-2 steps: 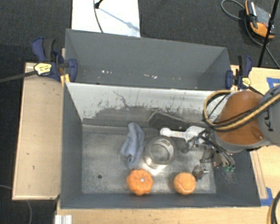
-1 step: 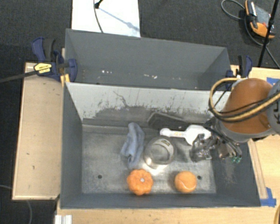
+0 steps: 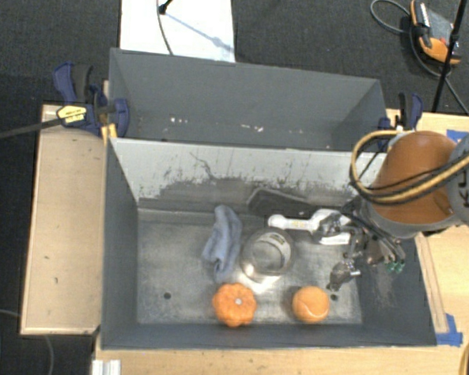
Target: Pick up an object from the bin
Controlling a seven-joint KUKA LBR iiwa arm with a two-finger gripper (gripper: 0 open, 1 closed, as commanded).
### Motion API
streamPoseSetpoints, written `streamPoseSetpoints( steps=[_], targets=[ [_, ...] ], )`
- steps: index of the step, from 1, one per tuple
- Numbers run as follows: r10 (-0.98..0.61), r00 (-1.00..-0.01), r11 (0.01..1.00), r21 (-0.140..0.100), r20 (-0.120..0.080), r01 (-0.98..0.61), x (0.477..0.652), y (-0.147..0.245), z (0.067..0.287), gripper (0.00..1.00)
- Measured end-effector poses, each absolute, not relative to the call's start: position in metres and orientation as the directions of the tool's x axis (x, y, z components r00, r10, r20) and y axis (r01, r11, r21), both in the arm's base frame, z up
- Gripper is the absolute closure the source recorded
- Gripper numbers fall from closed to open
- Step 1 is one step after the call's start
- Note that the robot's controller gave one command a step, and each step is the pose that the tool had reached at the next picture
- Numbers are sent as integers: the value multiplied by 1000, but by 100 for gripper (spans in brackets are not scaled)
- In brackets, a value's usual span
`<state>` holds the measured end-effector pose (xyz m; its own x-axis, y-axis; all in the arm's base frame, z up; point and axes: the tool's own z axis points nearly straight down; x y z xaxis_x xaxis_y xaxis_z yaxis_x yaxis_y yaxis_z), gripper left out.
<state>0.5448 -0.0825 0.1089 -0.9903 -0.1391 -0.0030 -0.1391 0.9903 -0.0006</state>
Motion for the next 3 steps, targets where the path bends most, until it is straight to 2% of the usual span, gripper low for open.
streamPoseSetpoints(
  steps=[1,2,3],
  targets=[
    [-139,-990,990,-1,-3,-139,545,-82,109,0],
    [-131,-991,991,-1,-4,-131,543,-74,88,0],
    [-491,-871,871,-1,-3,-491,528,-41,74,100]
  ],
)
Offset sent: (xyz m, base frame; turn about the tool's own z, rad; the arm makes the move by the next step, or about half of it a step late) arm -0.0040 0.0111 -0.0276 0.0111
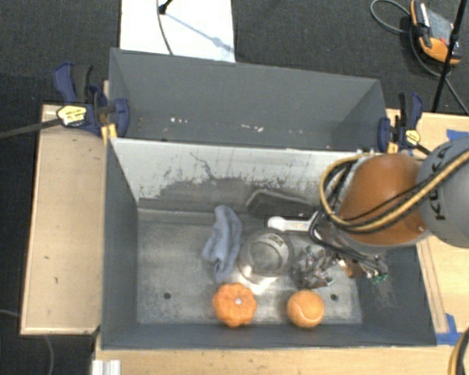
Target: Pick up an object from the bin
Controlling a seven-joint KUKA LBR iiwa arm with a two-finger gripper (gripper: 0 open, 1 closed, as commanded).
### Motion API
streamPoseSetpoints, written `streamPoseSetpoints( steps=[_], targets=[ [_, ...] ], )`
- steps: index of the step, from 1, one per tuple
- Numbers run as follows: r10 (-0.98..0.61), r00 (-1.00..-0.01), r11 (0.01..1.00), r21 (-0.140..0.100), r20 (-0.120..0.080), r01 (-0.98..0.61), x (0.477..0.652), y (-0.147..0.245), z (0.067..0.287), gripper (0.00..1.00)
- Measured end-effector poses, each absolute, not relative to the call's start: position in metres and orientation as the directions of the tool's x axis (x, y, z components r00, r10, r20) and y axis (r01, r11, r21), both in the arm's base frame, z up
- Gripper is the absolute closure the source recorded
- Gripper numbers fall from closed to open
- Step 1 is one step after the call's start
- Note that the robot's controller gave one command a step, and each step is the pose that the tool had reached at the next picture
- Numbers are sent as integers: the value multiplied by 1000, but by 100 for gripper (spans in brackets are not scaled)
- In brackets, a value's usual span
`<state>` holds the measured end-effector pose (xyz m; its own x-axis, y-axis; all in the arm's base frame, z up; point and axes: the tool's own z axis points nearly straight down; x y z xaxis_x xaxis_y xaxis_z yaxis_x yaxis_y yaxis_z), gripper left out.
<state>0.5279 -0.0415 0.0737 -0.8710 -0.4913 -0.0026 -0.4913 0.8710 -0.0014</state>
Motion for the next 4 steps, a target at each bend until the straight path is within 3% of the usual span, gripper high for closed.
streamPoseSetpoints(
  steps=[1,2,3,4],
  targets=[
    [-492,-871,871,-1,-2,-492,528,-42,73,0],
    [-492,-870,870,-1,-2,-492,528,-42,73,0],
    [-858,-514,514,-1,-4,-858,485,17,76,100],
    [-858,-513,513,-1,-4,-858,485,17,76,0]
  ],
)
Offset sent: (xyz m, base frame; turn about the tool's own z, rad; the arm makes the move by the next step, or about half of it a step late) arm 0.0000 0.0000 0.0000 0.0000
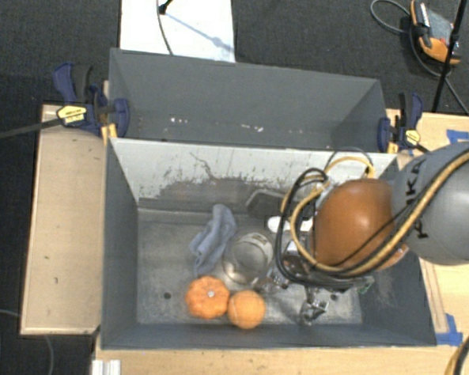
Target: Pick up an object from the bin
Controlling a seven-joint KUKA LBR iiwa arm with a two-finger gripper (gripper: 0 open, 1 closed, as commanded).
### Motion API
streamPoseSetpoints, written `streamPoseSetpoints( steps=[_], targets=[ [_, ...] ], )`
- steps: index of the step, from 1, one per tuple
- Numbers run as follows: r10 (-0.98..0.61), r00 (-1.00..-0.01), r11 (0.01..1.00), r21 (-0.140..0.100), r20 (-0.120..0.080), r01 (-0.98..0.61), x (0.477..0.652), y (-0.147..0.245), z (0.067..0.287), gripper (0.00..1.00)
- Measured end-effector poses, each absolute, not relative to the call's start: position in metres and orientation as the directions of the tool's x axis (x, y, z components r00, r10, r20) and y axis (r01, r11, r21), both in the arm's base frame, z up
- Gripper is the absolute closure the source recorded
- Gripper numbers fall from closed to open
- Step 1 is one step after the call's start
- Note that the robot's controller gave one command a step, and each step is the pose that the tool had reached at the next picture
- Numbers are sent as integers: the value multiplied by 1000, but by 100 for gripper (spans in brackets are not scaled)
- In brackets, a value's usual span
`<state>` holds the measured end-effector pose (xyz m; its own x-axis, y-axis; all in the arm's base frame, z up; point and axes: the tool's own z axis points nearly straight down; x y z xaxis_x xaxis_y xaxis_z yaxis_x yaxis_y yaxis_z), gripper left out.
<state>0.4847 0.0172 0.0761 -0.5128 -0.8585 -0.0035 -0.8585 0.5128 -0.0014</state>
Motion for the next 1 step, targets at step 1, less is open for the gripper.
streamPoseSetpoints(
  steps=[1],
  targets=[
    [-859,-512,512,-2,-4,-859,485,17,76,0]
  ],
)
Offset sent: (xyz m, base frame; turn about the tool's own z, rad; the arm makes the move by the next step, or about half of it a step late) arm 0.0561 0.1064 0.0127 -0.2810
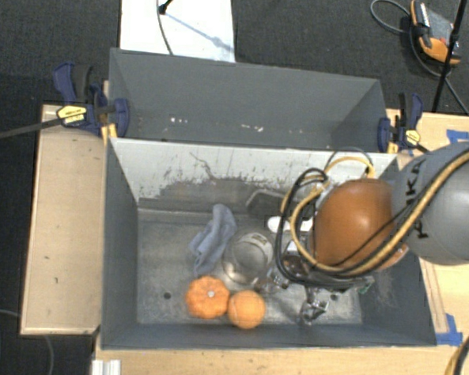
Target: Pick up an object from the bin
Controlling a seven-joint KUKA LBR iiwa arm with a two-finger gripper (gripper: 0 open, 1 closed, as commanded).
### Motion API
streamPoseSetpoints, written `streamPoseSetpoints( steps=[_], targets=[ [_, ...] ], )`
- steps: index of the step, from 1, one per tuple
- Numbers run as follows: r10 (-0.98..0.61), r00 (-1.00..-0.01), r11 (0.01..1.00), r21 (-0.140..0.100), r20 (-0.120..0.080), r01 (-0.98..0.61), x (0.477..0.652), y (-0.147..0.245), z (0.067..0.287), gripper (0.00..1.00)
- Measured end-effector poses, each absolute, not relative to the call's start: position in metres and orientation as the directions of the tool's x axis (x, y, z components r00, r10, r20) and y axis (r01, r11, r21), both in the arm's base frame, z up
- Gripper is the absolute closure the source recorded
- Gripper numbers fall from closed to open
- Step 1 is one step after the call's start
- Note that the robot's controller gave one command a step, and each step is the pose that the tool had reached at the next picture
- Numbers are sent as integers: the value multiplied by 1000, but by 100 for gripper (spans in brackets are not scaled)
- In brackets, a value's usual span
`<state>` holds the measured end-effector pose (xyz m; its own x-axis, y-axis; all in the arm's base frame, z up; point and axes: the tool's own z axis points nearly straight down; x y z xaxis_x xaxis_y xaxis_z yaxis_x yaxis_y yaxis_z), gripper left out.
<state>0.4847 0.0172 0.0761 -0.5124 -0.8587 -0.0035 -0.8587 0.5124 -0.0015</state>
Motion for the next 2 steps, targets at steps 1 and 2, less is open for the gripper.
streamPoseSetpoints(
  steps=[1,2],
  targets=[
    [-897,-442,442,1,2,-897,501,48,79,0],
    [-935,-355,355,0,-1,-935,496,103,82,0]
  ],
)
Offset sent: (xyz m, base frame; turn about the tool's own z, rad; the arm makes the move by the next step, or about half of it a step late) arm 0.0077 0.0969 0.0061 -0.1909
